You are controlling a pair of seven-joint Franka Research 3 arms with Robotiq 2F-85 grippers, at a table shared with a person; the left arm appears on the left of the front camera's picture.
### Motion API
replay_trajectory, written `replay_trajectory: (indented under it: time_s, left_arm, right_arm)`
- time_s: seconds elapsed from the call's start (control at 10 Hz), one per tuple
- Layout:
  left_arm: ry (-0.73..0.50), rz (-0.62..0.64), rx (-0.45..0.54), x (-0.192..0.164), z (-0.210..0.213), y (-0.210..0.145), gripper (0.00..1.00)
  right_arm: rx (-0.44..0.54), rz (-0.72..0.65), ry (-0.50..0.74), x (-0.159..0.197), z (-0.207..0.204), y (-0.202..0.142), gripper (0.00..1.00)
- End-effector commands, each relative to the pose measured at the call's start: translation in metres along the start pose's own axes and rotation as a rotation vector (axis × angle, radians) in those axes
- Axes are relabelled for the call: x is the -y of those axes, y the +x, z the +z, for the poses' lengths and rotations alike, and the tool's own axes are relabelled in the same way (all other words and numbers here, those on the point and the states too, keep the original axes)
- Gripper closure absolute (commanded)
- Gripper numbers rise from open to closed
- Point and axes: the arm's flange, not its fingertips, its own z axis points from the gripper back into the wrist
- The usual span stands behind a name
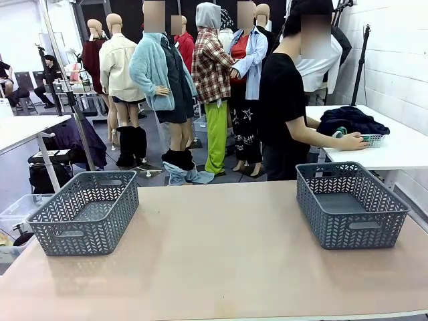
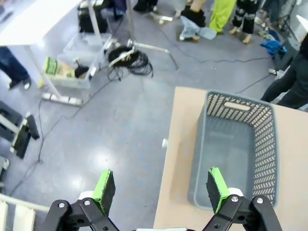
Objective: Sort the tops and bottoms.
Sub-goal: Lift clothes from the center of the table with your left hand.
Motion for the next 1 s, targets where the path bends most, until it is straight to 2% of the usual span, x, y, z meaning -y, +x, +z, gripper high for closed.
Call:
replay_trajectory:
  time_s: [0.0,0.5,0.6,0.7,0.9]
  left_arm:
    - [-0.004,-0.032,0.039,0.012,0.009,0.007,0.00]
    - [0.001,-0.033,0.023,0.013,0.009,0.006,0.00]
    - [0.045,0.074,-0.038,-0.001,-0.019,0.034,0.00]
    - [0.070,0.164,-0.090,-0.022,-0.040,0.053,0.00]
    - [0.075,0.267,-0.181,-0.051,-0.069,0.062,0.00]
  right_arm:
    - [0.017,0.020,-0.020,-0.011,0.012,0.005,0.00]
    - [0.017,0.020,-0.020,-0.011,0.012,0.005,0.00]
    - [0.025,0.034,-0.017,-0.010,0.009,0.007,0.00]
    - [0.014,-0.023,-0.061,-0.003,-0.007,0.016,0.00]
    - [-0.024,-0.053,-0.054,0.010,-0.026,0.020,0.00]
